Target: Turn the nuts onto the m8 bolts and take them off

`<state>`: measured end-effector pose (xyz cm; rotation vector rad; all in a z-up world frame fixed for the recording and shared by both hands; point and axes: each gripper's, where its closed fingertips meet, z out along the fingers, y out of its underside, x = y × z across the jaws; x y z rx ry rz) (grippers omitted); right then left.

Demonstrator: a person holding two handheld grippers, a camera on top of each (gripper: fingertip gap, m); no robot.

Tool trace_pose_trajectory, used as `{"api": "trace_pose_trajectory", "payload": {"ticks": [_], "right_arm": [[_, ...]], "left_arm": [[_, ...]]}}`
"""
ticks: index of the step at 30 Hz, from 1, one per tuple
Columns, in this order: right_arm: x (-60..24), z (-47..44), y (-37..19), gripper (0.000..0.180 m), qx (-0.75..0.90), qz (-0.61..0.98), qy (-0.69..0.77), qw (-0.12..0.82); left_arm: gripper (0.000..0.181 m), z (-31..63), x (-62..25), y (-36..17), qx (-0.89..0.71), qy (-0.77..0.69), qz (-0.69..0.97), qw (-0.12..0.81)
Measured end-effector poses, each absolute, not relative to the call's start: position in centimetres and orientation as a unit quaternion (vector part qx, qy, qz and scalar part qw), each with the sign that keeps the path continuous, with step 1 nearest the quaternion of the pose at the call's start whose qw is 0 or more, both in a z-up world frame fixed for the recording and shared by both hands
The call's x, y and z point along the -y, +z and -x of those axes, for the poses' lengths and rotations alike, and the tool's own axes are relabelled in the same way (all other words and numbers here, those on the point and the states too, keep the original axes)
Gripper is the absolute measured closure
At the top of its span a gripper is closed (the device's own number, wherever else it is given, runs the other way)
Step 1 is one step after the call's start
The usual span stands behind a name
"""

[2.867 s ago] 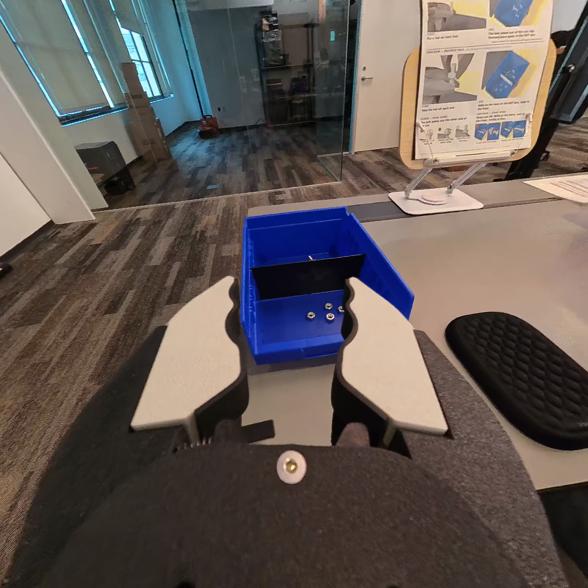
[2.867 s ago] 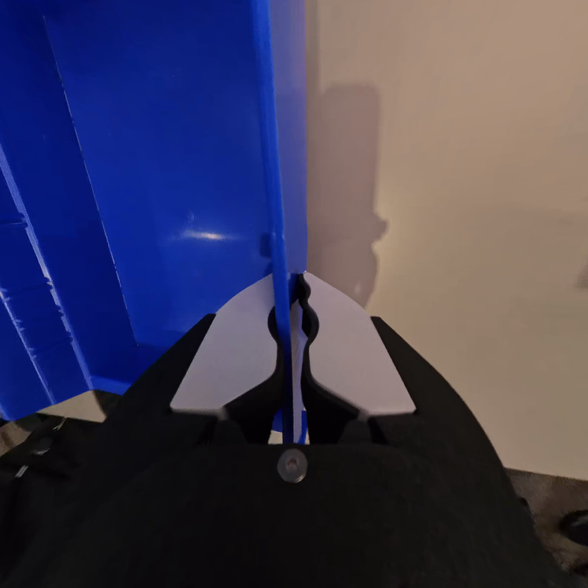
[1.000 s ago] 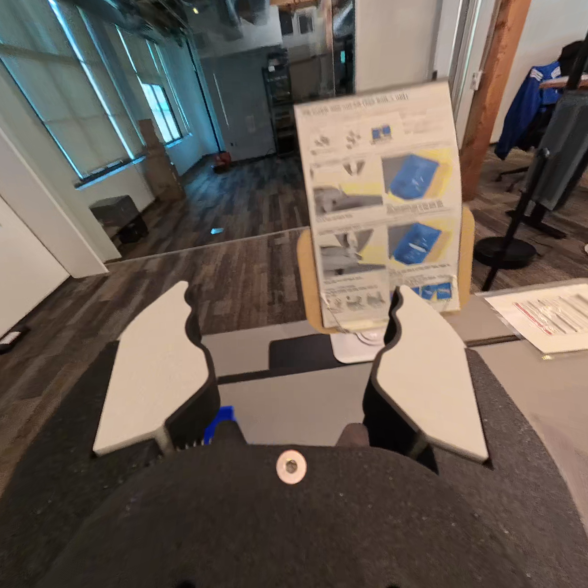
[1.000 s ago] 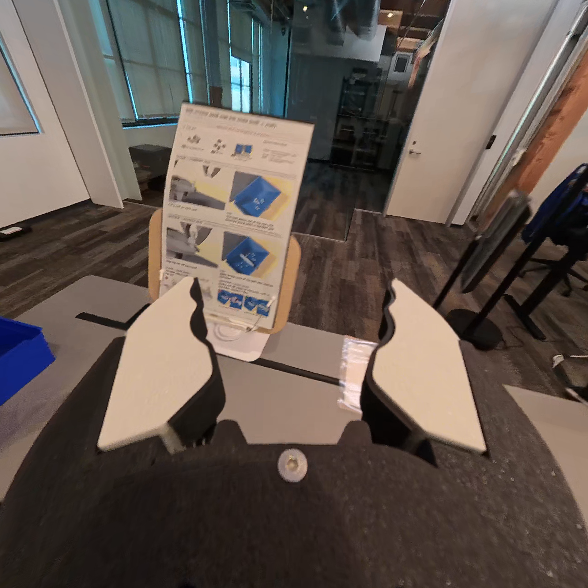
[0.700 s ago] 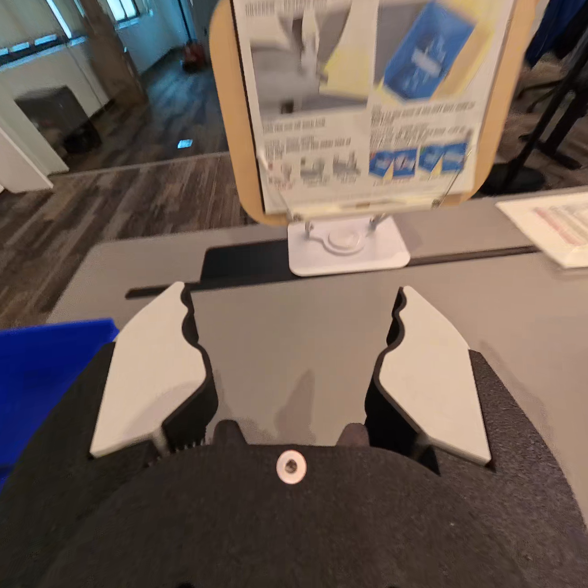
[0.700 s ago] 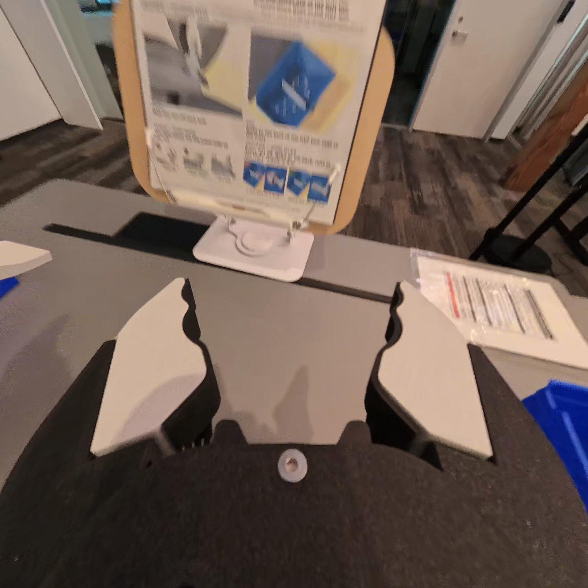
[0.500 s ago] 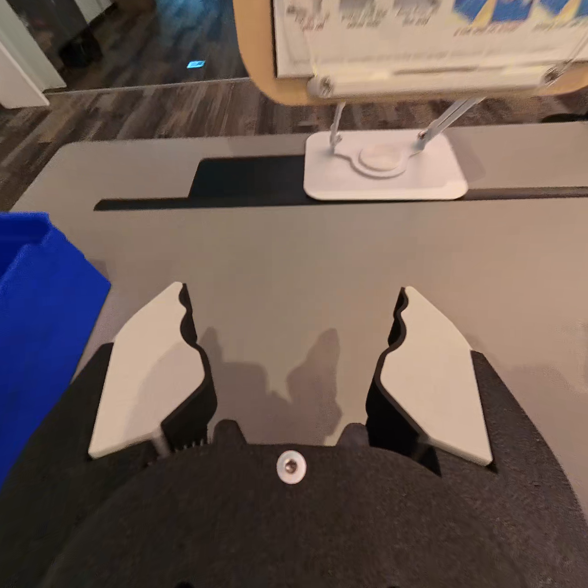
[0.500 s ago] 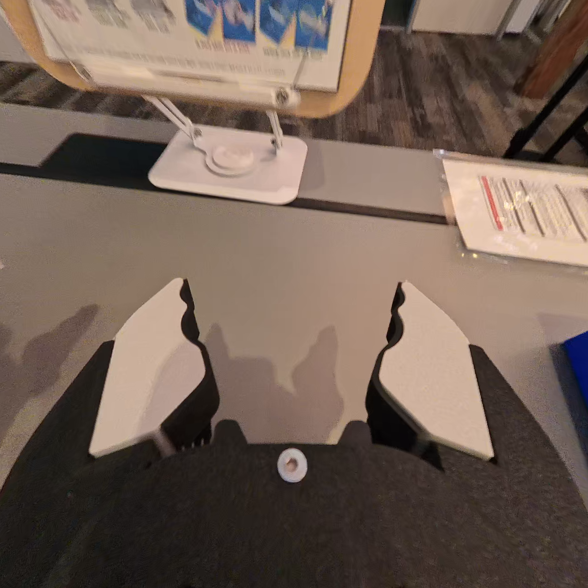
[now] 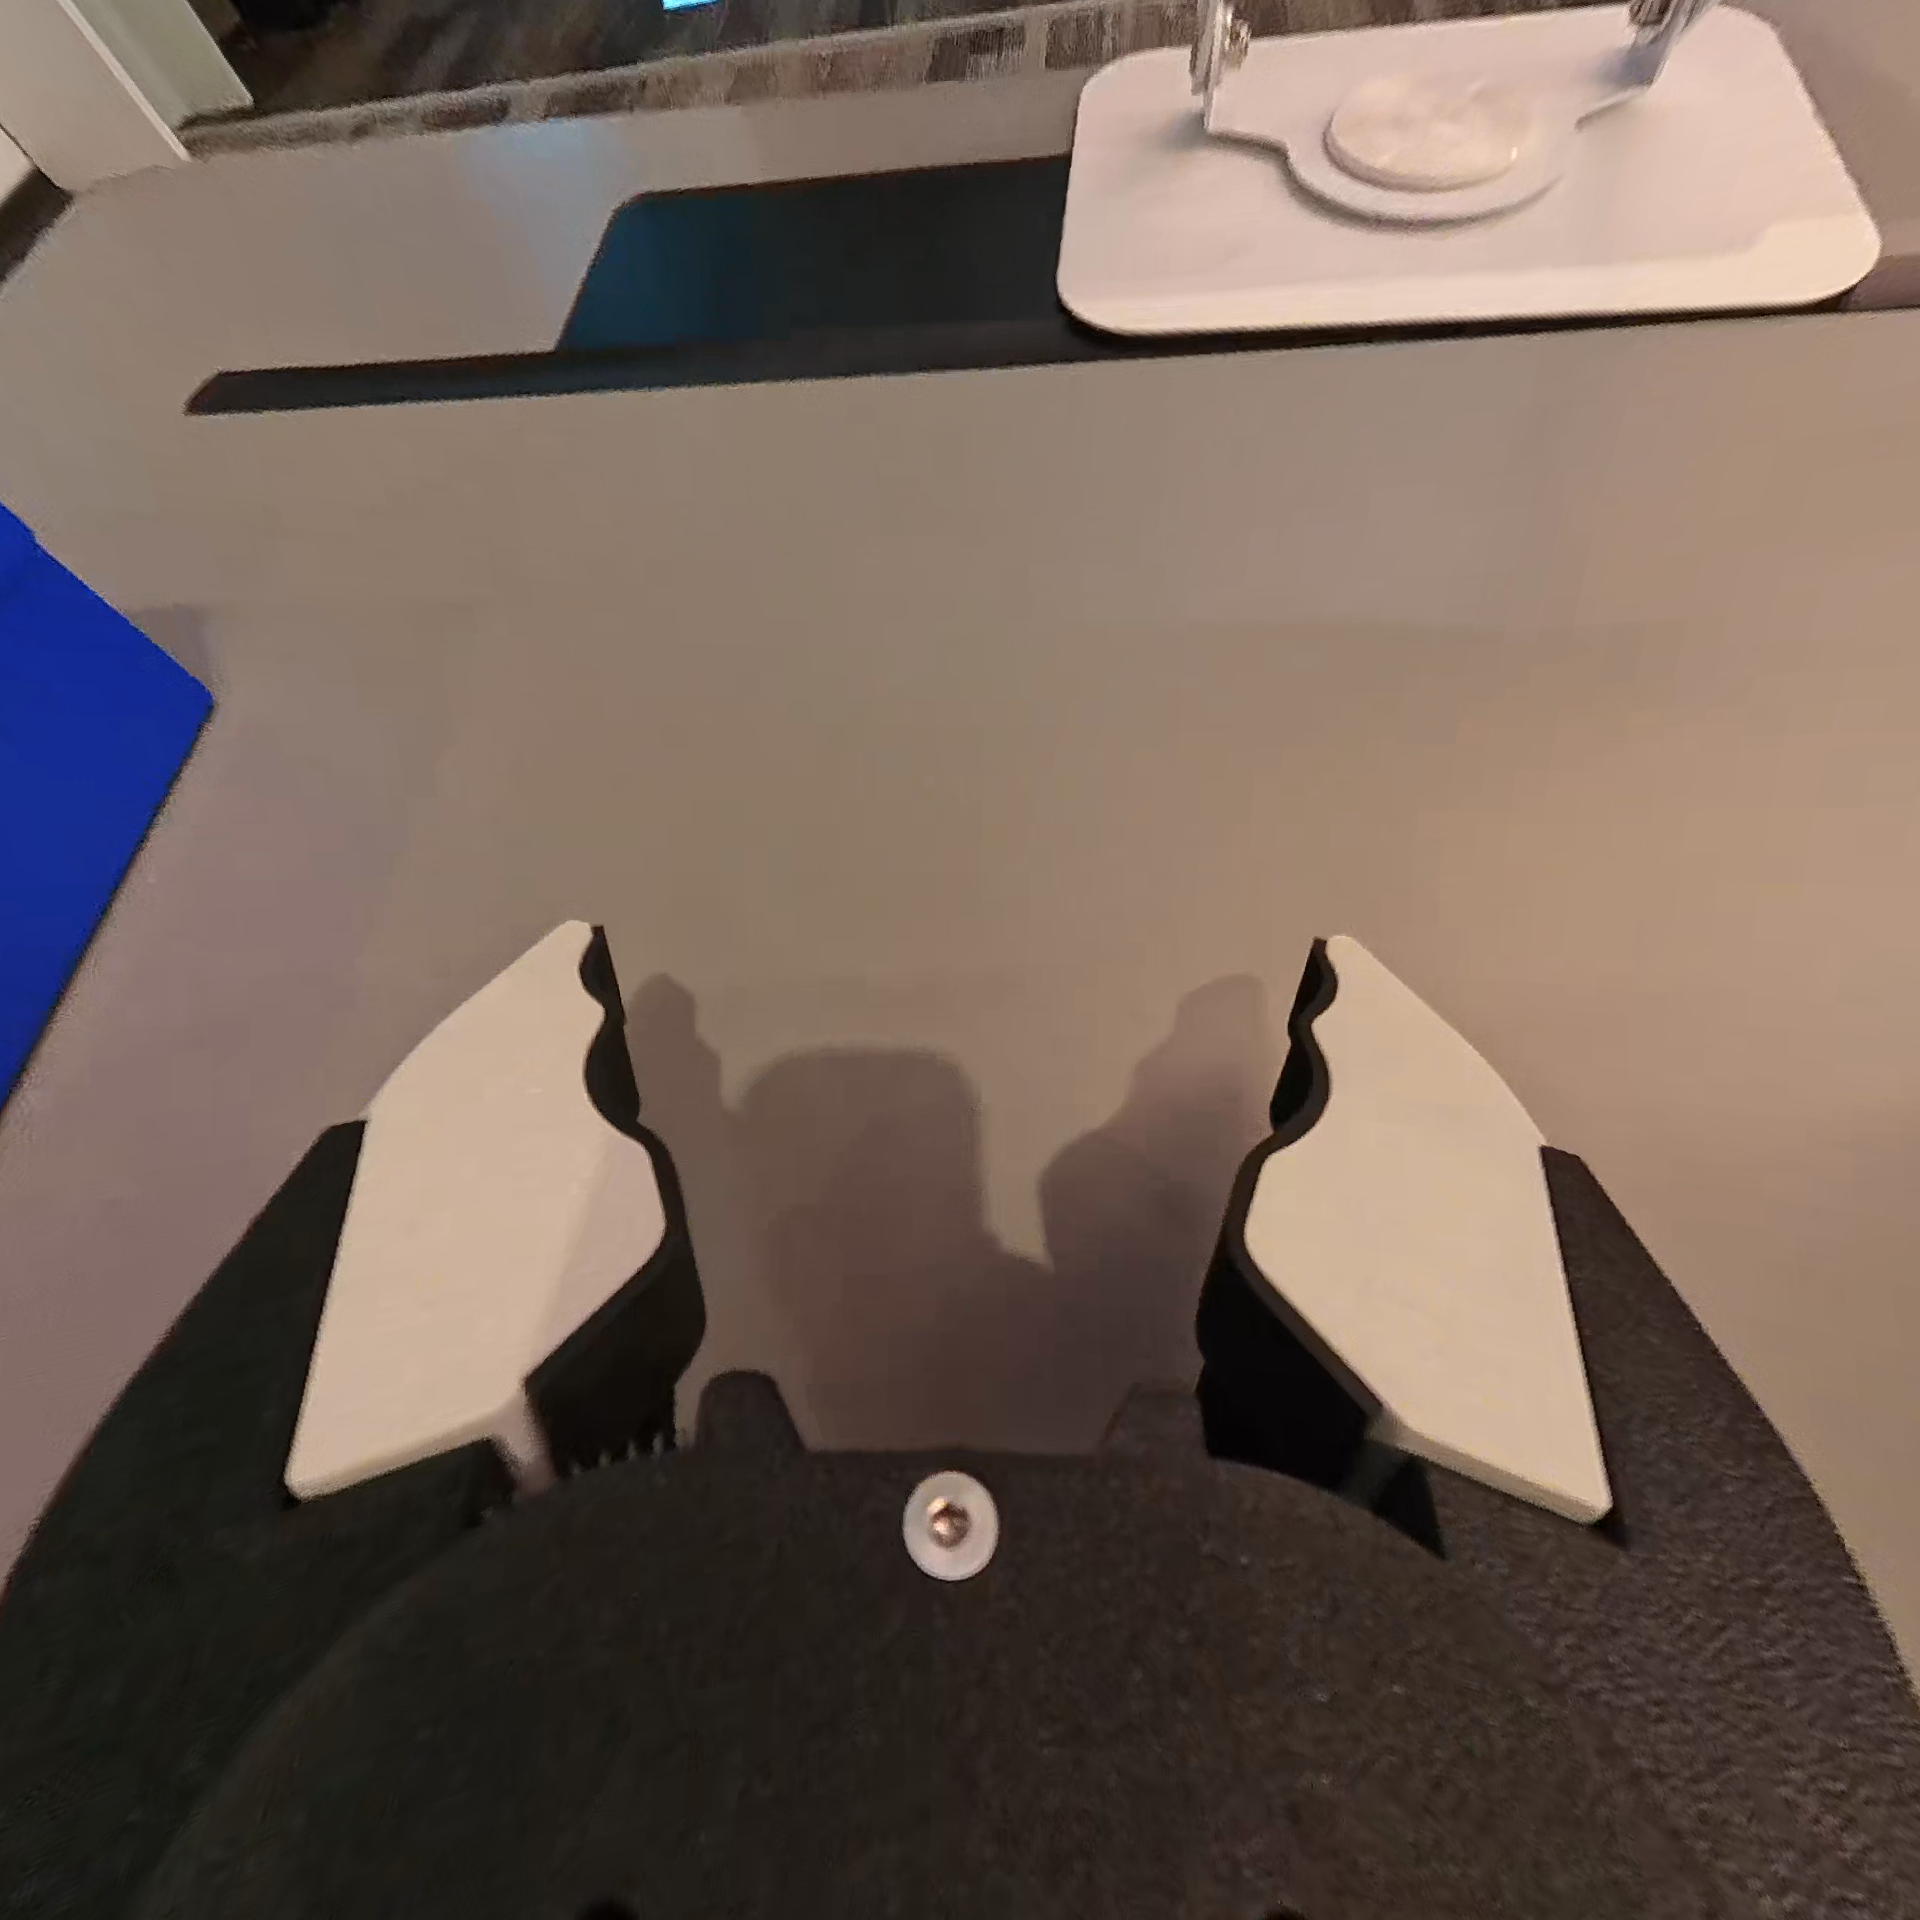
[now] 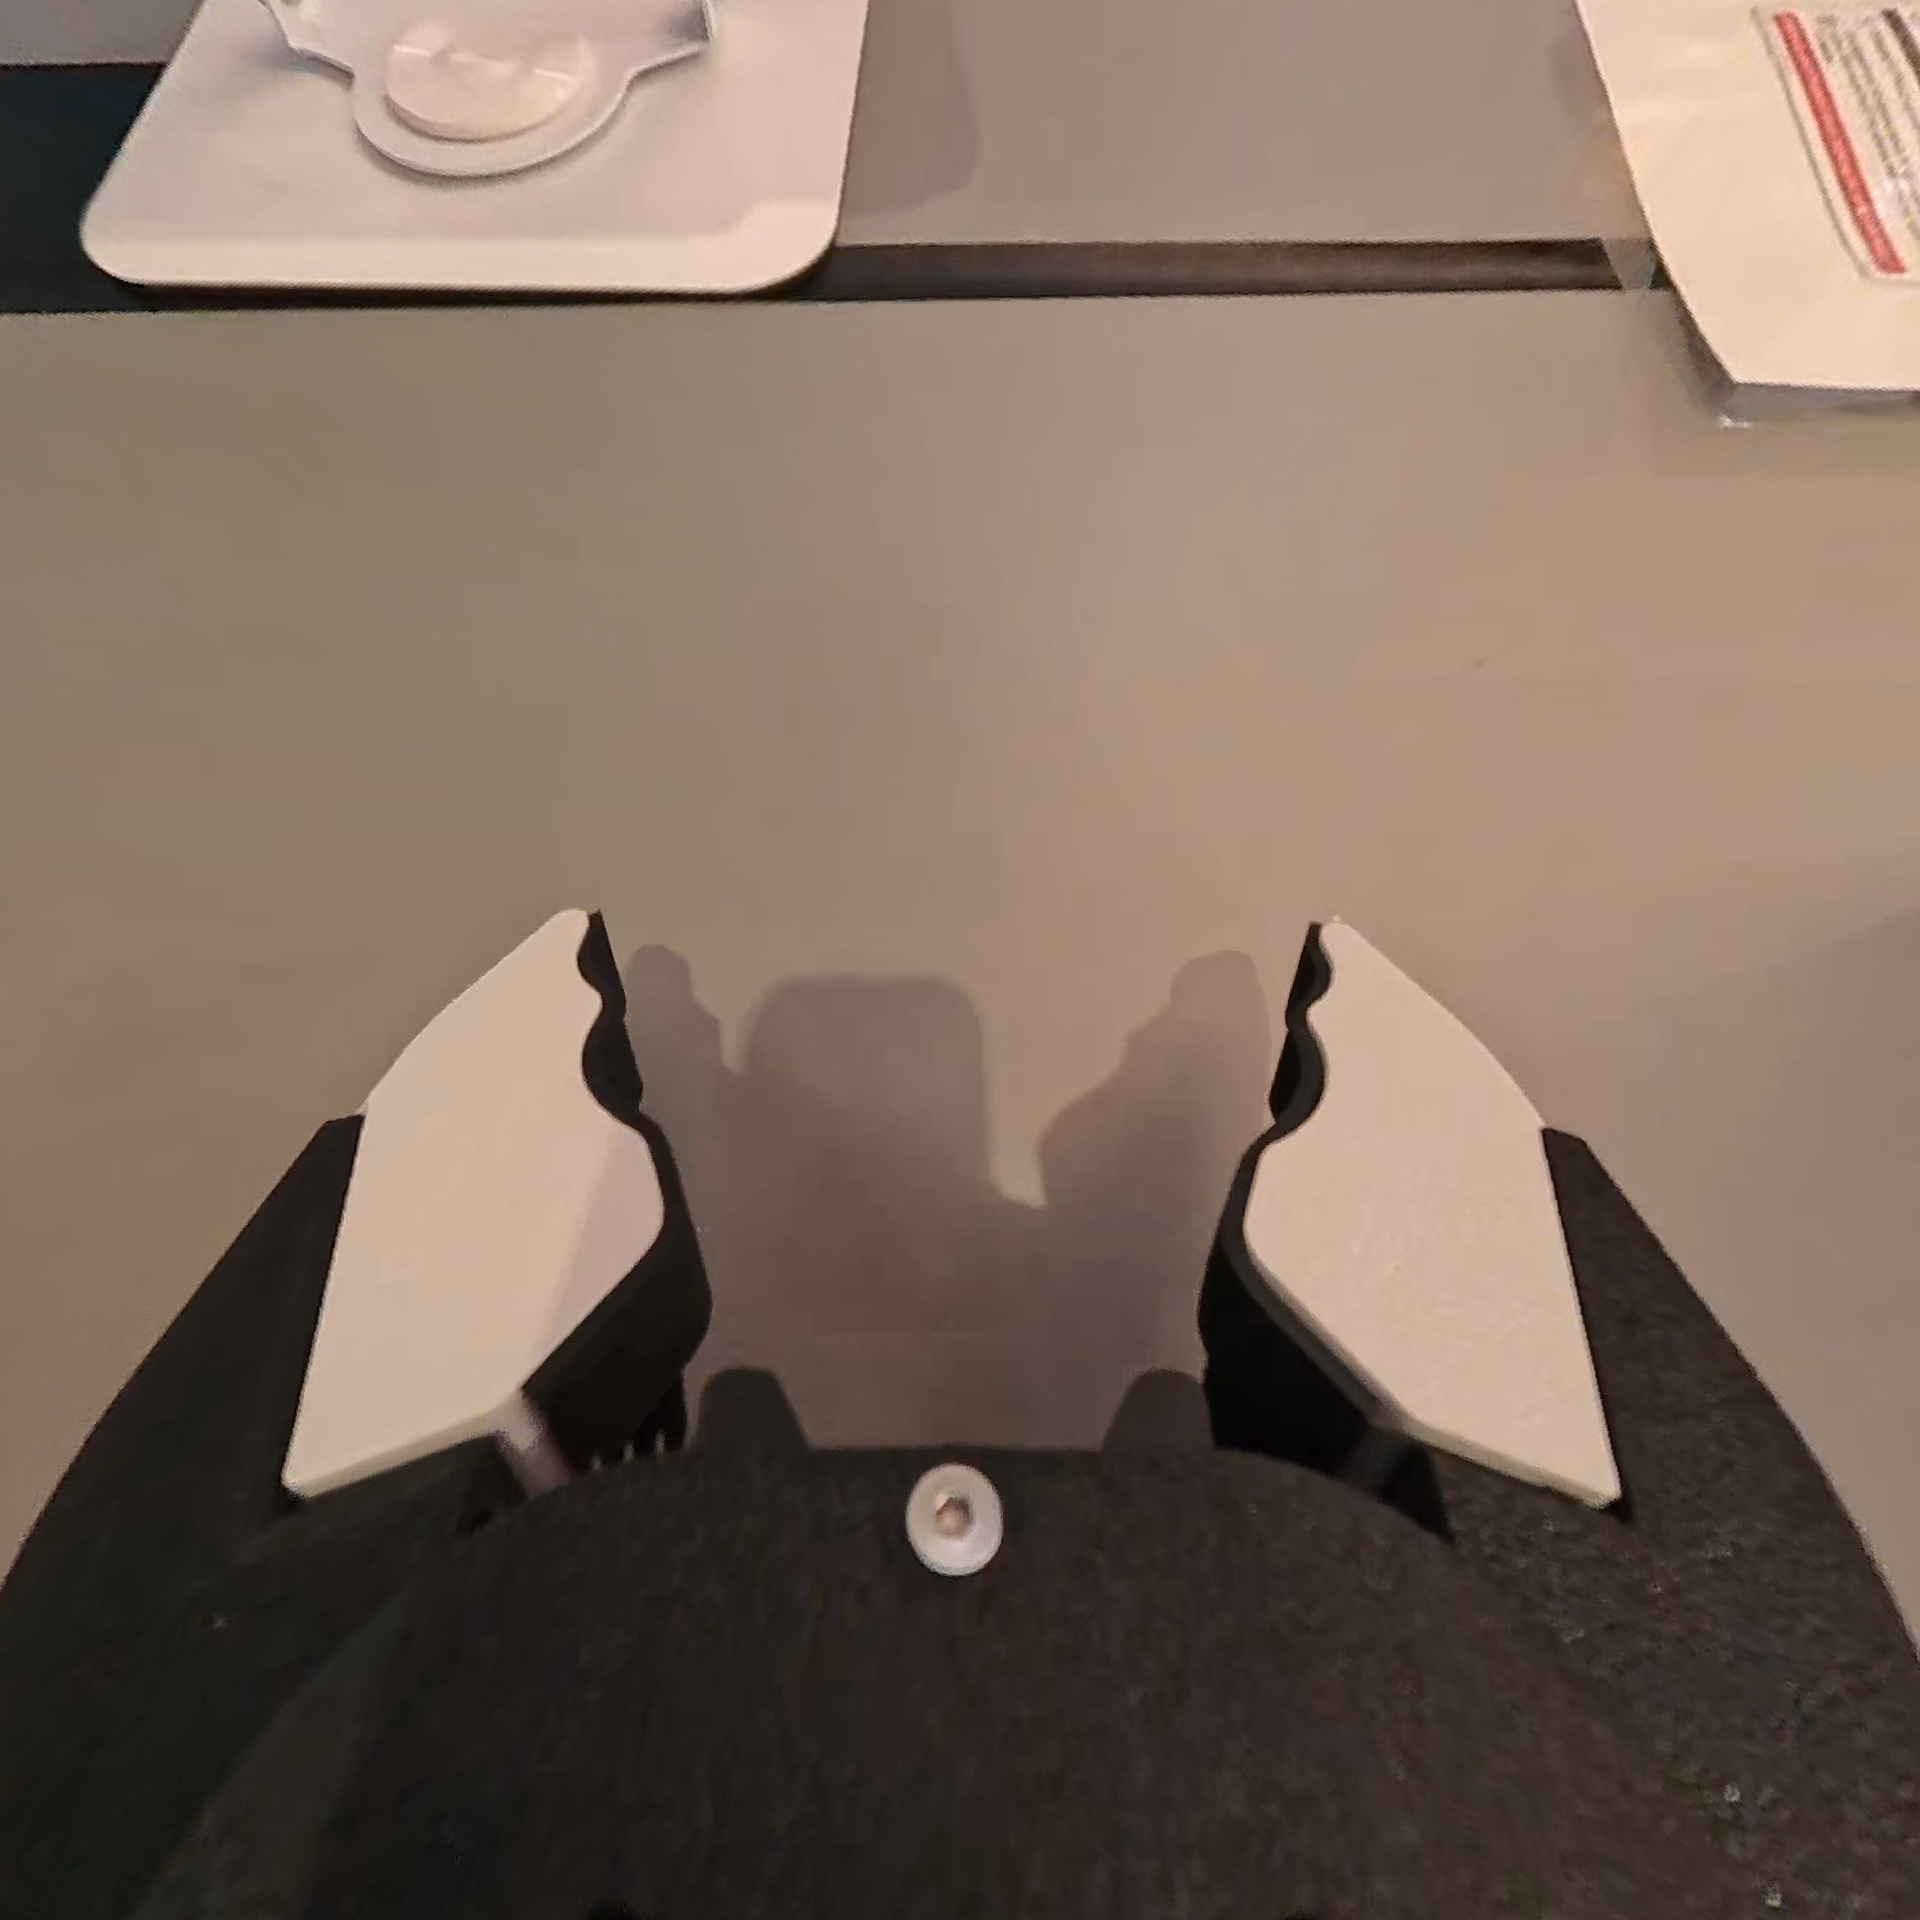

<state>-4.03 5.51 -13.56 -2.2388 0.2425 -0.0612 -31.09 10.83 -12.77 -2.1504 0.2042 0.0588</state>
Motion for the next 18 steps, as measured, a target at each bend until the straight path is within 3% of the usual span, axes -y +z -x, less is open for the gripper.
{"api": "trace_pose_trajectory", "payload": {"ticks": [18], "right_arm": [[-5.7,4.6,-16.4,0.063,-0.102,0.913,-0.006,0.394]], "left_arm": [[0.053,30.0,-10.8,-15.9,-0.080,0.007,0.916,0.392]]}}
